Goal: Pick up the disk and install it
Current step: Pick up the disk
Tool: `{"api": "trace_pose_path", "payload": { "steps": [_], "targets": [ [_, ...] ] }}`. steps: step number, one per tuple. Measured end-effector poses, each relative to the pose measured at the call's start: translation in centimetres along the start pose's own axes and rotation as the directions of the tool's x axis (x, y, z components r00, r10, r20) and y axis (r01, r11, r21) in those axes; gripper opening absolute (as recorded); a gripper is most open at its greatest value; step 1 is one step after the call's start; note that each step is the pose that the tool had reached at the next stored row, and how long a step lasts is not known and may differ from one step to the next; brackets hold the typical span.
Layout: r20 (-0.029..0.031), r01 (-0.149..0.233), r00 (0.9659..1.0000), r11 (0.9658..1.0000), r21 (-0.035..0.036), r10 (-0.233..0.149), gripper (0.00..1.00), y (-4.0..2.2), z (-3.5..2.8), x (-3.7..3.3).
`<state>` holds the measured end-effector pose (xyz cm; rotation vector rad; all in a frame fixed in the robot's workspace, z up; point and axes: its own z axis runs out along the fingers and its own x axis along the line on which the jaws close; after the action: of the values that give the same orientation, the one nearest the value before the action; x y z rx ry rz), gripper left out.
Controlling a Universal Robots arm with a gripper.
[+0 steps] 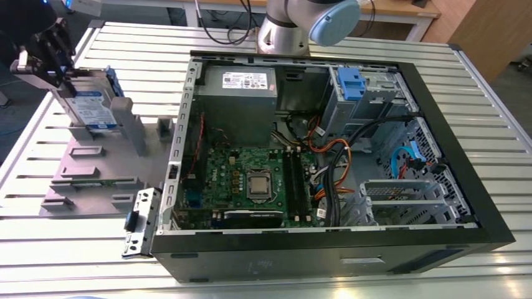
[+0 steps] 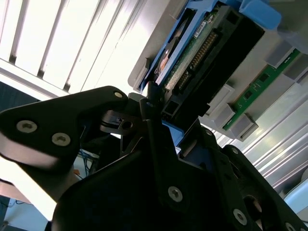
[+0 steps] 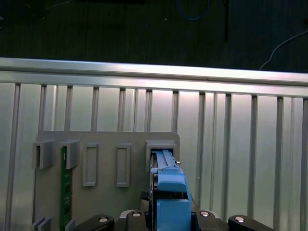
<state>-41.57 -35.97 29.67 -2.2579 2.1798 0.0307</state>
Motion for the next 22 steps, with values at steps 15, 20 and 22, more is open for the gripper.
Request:
{"api": "trace_pose_path", "payload": {
  "steps": [15,20,22],
  "targets": [
    [0.0000,0.000,1.0000,1.0000,-0.0001,0.000,0.36,0.01,-0.35,-0.01],
    [0.0000,0.000,1.0000,1.0000,-0.0001,0.000,0.36,0.01,-0.45,-0.01],
    [0.0000,0.000,1.0000,1.0000,0.0000,0.000,0.36,0.01,-0.49,-0.01]
  ]
}}
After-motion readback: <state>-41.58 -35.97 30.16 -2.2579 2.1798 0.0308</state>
